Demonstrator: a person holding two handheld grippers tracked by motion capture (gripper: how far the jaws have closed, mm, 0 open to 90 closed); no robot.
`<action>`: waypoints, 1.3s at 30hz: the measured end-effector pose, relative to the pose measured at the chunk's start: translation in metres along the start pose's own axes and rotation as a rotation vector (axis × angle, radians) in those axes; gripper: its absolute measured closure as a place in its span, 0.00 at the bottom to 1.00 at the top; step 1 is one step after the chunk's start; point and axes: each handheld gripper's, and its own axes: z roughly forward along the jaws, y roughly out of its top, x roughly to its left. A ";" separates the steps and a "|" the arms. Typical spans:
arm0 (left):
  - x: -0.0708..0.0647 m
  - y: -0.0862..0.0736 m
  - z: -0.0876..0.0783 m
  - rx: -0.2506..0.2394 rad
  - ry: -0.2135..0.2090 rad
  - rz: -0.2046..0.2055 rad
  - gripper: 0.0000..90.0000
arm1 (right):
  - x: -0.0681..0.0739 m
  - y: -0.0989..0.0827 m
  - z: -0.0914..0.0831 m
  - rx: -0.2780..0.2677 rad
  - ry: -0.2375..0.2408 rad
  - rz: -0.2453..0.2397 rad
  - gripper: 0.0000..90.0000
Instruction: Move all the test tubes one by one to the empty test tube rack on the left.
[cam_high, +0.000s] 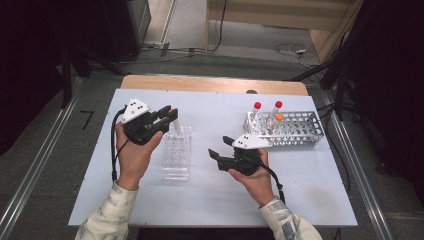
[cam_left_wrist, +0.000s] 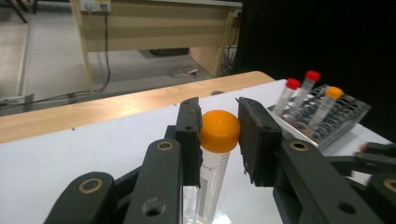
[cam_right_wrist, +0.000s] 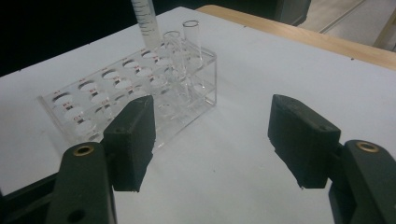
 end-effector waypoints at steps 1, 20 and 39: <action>0.001 0.000 0.003 0.003 0.007 0.003 0.80 | 0.000 0.000 0.000 0.001 0.001 0.001 0.34; 0.010 -0.019 0.038 0.063 0.085 0.022 0.80 | -0.009 -0.004 -0.002 0.019 -0.019 0.016 0.35; 0.011 -0.042 0.045 0.146 0.050 -0.028 0.71 | -0.009 -0.004 -0.003 0.026 -0.029 0.013 0.34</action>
